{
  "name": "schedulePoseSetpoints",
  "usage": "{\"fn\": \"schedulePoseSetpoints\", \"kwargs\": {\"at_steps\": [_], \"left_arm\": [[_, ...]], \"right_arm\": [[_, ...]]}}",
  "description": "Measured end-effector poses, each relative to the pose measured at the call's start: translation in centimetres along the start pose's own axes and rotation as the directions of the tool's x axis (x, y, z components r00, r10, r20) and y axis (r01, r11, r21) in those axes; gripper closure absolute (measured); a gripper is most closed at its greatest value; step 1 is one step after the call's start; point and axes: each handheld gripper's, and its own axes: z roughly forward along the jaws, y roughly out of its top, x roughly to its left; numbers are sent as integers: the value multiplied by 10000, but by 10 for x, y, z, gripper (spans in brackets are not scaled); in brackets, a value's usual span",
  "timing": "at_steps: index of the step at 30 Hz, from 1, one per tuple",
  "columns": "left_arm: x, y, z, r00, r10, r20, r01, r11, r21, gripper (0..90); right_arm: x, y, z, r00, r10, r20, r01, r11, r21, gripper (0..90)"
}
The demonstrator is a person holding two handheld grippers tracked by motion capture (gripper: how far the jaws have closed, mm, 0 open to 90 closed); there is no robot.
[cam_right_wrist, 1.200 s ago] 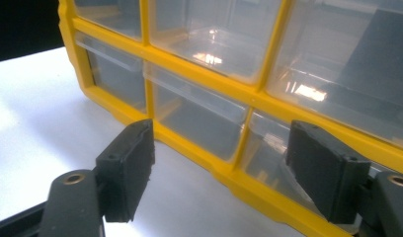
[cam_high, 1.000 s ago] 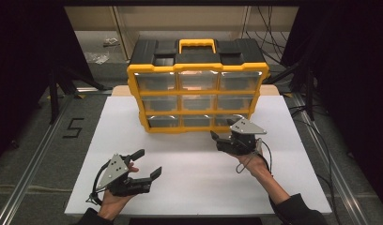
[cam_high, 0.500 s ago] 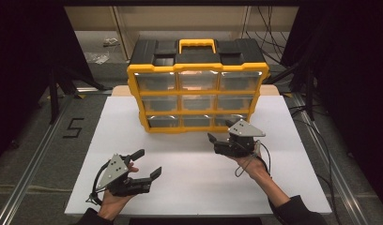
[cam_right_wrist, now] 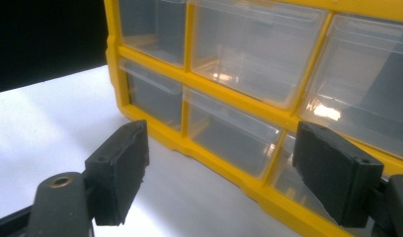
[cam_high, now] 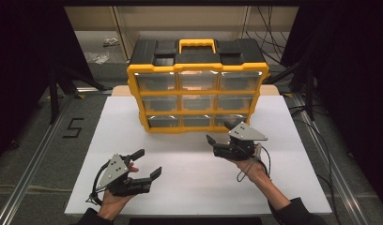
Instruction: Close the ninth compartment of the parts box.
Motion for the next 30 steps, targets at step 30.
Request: {"fn": "schedulePoseSetpoints", "kwargs": {"at_steps": [30], "left_arm": [[0,0,0,10000,34,-36,-34,10000,16,162]], "right_arm": [[10,-7,-41,9995,139,-275,-165,9953,-956,220]]}}
